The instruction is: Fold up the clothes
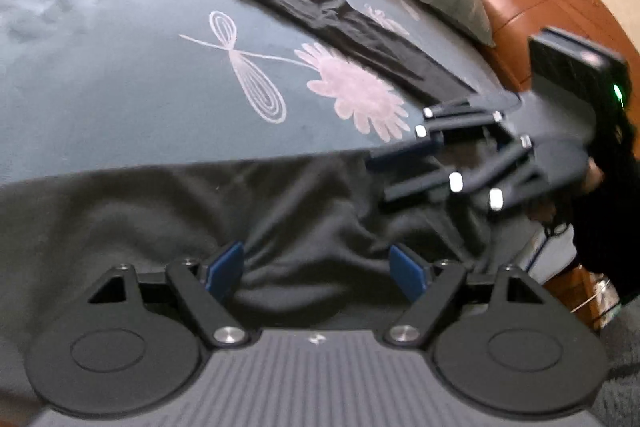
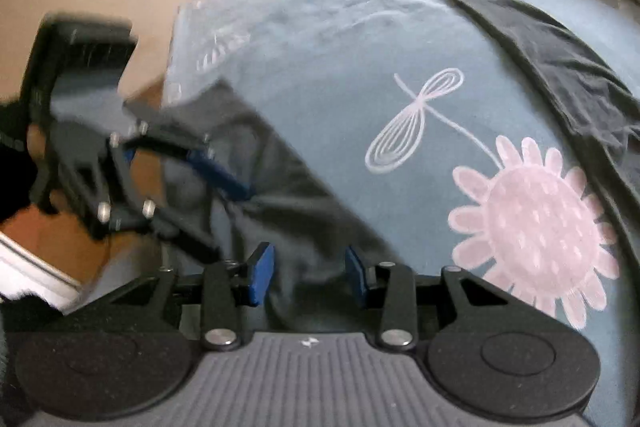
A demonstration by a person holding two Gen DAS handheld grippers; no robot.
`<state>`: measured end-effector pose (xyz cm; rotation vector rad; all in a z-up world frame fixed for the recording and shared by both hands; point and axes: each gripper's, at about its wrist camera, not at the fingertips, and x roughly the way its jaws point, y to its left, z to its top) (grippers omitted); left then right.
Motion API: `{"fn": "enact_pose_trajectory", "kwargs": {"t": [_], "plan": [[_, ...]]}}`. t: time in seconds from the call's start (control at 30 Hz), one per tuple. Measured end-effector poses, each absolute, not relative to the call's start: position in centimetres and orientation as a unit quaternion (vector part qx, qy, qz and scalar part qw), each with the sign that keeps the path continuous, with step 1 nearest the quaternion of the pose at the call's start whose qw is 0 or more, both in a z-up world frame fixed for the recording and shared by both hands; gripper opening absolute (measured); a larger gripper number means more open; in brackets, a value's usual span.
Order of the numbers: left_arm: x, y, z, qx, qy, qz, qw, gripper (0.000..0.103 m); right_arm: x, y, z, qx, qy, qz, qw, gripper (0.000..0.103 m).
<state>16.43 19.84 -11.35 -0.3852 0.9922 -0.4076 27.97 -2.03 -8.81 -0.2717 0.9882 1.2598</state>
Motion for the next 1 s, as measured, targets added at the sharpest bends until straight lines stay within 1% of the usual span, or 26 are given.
{"fn": "enact_pose_trajectory", "kwargs": {"t": [0.1,0.13,0.2,0.3,0.47,0.57,0.7,0.77,0.83,0.87,0.93,1.0], "plan": [[16.6,20.0,-10.5,-0.16,0.457,-0.183,0.856,0.08,28.9,-0.9,-9.8,-0.105,0.443,0.561,0.692,0.045],[16.8,20.3,-10.3,-0.16,0.448,-0.18,0.861,0.08,29.0,-0.4,-10.6,-0.103,0.454,0.558,0.687,0.046],[17.3,20.8,-9.9,-0.164,0.432,-0.179,0.869,0.08,28.3,-0.2,-11.5,-0.1,0.458,0.558,0.685,0.051],[18.3,20.5,-9.9,-0.174,0.42,-0.201,0.868,0.08,26.5,-0.9,-11.6,-0.107,0.456,0.567,0.677,0.052],[19.7,18.8,-11.6,-0.165,0.436,-0.215,0.858,0.081,26.2,-1.5,-11.6,-0.098,0.469,0.561,0.676,0.051],[19.0,19.4,-11.6,-0.172,0.441,-0.213,0.855,0.081,26.3,-1.3,-10.8,-0.118,0.468,0.56,0.673,0.05],[17.8,20.5,-10.7,-0.155,0.442,-0.196,0.862,0.081,26.4,-2.1,-9.0,-0.131,0.458,0.545,0.69,0.05],[17.3,21.0,-10.0,-0.135,0.432,-0.187,0.872,0.081,26.5,-2.5,-9.1,-0.148,0.46,0.518,0.706,0.051],[17.3,21.6,-10.2,-0.13,0.442,-0.169,0.872,0.081,26.9,-2.5,-10.2,-0.158,0.466,0.494,0.717,0.051],[17.4,21.9,-10.4,-0.127,0.447,-0.159,0.871,0.079,27.0,-2.4,-10.8,-0.154,0.464,0.487,0.724,0.055],[17.5,22.4,-10.7,-0.122,0.457,-0.14,0.87,0.081,27.2,-1.4,-11.2,-0.141,0.445,0.489,0.737,0.061],[16.9,22.5,-10.7,-0.069,0.463,-0.096,0.878,0.081,27.0,-0.1,-11.5,-0.156,0.423,0.487,0.748,0.064]]}}
